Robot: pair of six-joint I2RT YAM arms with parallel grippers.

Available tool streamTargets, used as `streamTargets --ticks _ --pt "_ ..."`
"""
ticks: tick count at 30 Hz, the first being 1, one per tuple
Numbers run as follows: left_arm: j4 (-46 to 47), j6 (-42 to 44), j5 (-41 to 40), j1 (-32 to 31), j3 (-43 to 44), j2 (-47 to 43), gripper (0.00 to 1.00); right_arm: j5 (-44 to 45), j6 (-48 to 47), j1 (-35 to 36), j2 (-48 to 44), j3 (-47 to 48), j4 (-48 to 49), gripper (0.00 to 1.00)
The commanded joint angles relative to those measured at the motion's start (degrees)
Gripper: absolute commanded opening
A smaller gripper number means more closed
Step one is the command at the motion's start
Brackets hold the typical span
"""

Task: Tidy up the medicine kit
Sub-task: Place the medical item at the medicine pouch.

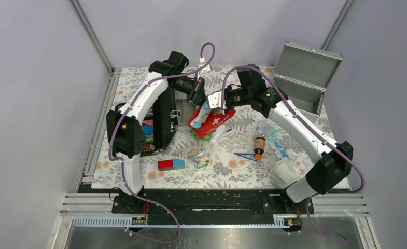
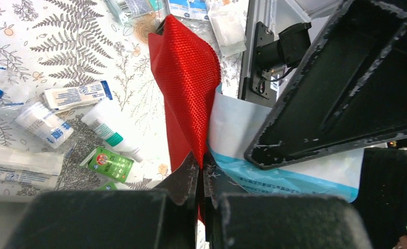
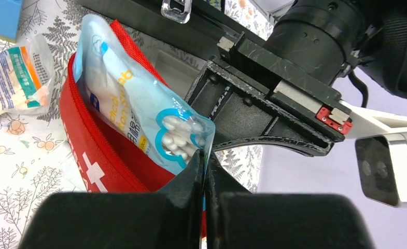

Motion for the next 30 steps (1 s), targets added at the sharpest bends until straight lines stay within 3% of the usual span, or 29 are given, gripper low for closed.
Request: streamTargets --ticks 1,9,13,19,20,23,25,30 --pt "-3.19 4.86 0.00 -0.35 2.65 -0.27 0.00 0.21 -3.96 0.58 2.29 1.38 -2.19 0.00" --pt "-0.48 1.13 0.23 0.88 1.36 -0.94 0.00 6.19 -6.43 0.54 8.89 11.31 -24.49 0.00" --pt "0.61 1.06 1.13 0.83 -0.50 -1.60 0.00 10.53 -1.14 0.58 11.89 12.00 -22.54 0.00" --pt "0.61 1.39 0.26 0.84 -1.35 -1.46 0.00 19.53 -0.67 0.79 14.91 12.41 -22.54 0.00" --pt "0.58 1.44 -0.05 0.83 -1.68 -1.39 0.00 20.47 -0.76 0.84 14.79 12.50 -22.50 0.04" --pt "0.63 0.73 -1.21 0.85 -2.10 -0.85 0.00 20.10 2.58 0.84 13.01 13.24 -21.49 0.35" --pt "2.51 -1.84 -2.46 0.85 -2.95 -0.77 0.00 17.90 6.60 0.82 10.94 15.00 -21.52 0.48" --pt "8.25 -6.21 -2.91 0.99 -5.41 -1.14 0.00 11.61 17.10 0.80 4.76 15.36 -19.37 0.62"
